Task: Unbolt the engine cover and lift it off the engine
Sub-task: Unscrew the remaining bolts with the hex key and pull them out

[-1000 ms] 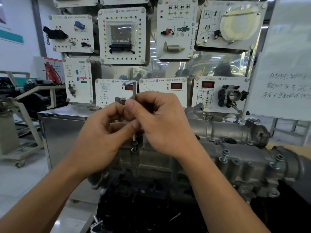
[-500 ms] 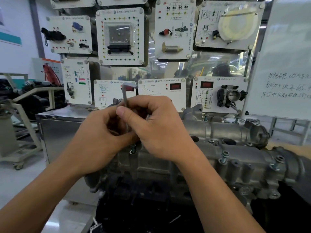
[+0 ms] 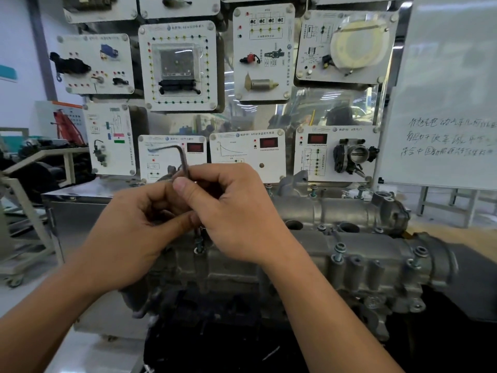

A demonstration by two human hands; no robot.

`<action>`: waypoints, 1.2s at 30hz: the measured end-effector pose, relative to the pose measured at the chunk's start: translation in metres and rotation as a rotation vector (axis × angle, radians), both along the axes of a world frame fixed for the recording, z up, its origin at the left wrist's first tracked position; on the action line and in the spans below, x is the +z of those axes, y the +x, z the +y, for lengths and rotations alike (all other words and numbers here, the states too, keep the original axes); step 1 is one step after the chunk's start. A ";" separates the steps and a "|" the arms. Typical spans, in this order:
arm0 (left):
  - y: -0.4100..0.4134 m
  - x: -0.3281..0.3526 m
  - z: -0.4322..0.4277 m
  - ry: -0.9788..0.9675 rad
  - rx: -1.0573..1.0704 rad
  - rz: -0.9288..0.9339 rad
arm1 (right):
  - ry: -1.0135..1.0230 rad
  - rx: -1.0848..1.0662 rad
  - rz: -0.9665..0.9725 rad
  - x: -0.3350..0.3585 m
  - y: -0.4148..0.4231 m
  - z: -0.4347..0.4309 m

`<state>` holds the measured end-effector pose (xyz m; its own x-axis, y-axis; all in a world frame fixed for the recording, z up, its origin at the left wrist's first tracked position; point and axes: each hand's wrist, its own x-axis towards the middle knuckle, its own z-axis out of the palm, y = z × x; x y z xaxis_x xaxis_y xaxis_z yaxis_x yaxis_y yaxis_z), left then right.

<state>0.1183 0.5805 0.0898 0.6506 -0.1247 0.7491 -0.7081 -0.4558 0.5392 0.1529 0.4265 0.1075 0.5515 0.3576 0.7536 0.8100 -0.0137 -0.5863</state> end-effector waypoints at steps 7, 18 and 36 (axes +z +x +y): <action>-0.008 0.000 -0.004 0.043 -0.034 0.000 | 0.017 -0.013 0.010 0.000 0.000 -0.003; 0.003 -0.007 -0.009 -0.105 0.072 -0.051 | -0.004 -0.047 0.001 0.000 0.000 -0.002; -0.020 0.006 -0.013 -0.153 0.077 -0.024 | 0.136 -0.099 -0.099 0.010 -0.017 0.004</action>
